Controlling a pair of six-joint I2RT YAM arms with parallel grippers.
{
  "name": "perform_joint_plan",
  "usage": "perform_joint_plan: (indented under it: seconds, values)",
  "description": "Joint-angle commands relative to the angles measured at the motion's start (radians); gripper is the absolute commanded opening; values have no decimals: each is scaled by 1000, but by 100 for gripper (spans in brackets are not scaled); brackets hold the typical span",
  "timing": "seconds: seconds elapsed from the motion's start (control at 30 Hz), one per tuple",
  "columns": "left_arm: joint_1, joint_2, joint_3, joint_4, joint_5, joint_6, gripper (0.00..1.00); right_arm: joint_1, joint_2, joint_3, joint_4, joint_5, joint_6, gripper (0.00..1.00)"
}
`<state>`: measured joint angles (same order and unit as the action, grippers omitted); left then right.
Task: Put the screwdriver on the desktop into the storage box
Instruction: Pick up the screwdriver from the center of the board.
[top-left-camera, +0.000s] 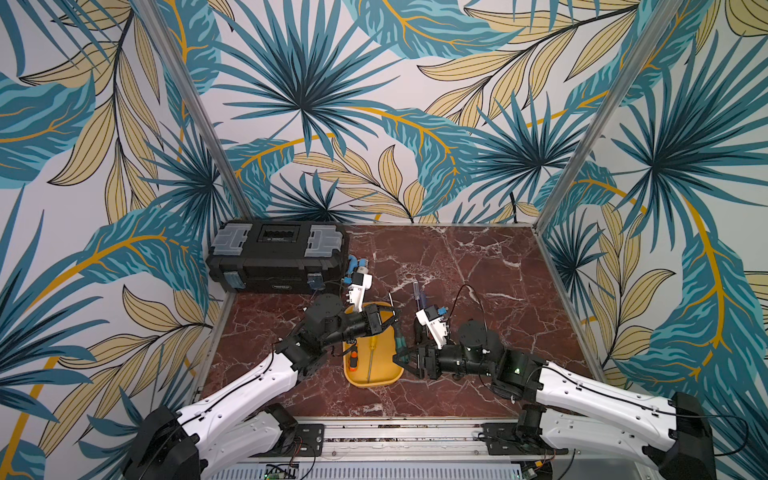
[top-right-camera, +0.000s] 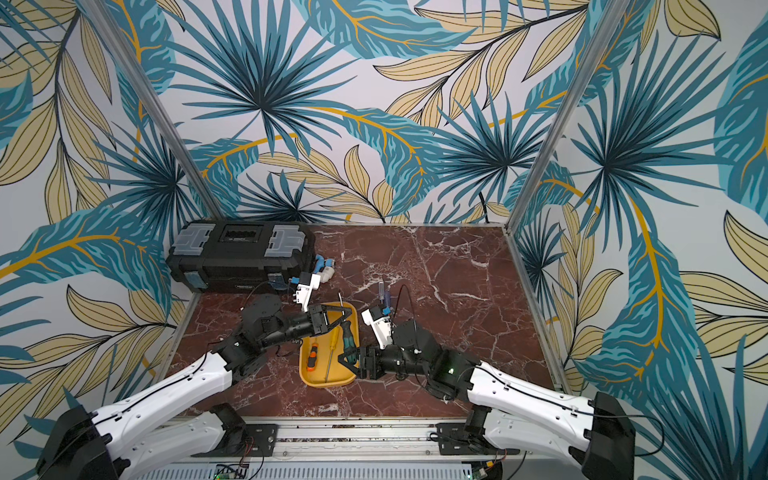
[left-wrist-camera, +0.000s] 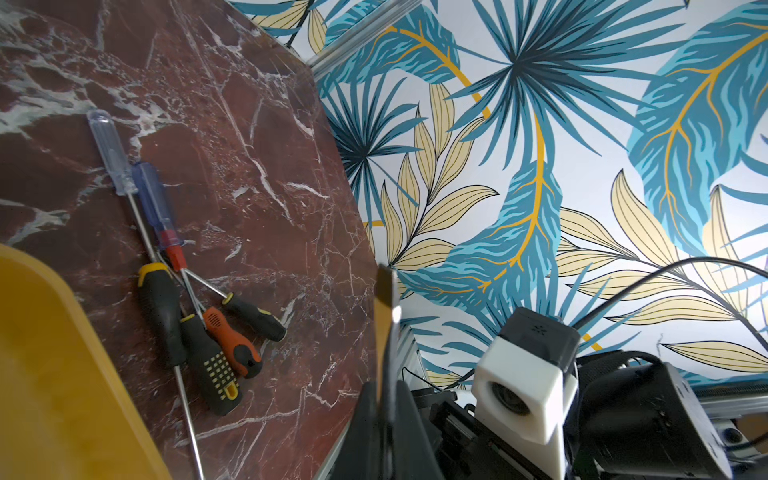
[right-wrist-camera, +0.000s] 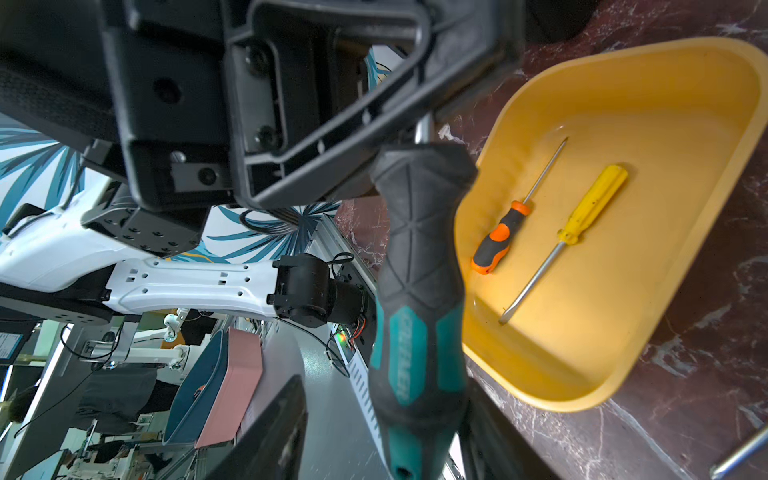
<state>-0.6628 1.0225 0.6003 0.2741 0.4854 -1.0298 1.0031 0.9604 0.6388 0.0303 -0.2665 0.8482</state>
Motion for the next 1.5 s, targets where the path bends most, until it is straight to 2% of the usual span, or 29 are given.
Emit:
perform_joint_plan:
  seconds: [0.0,0.17,0.3,0.37,0.4,0.43,0.5,0.6,0.83,1.03,1.3,1.43,1.47]
  values:
    - [8,2,-29,87,45,-8,0,-4,-28,-13,54,-7,8,54]
    - [9,11,-36,103,55,-7,0,-6,-29,-8,49,10,10,32]
    - [10,15,-31,50,42,15,0,-7,-28,1,27,39,6,10]
    - [10,6,-10,-61,14,42,26,-7,-21,15,-8,71,-2,5]
    - [10,-3,4,-131,-36,75,47,-5,-11,36,-49,100,-10,4]
    - [10,-19,16,-199,-76,101,55,-5,4,59,-99,126,-20,1]
    - [9,-55,30,-297,-148,129,64,-6,37,105,-184,177,-35,0]
    - [6,-101,45,-369,-201,152,68,2,94,160,-273,231,-58,0]
    - [-94,-115,73,-429,-301,165,69,28,183,246,-323,321,-87,0]
    - [-116,-61,41,-356,-296,116,65,66,245,297,-323,320,-108,0]
    - [-116,3,84,-398,-305,120,42,101,274,299,-319,349,-96,0]
    - [-116,8,97,-459,-344,129,27,103,279,292,-313,355,-89,0]
    - [-115,10,103,-482,-357,134,23,103,279,289,-314,355,-89,3]
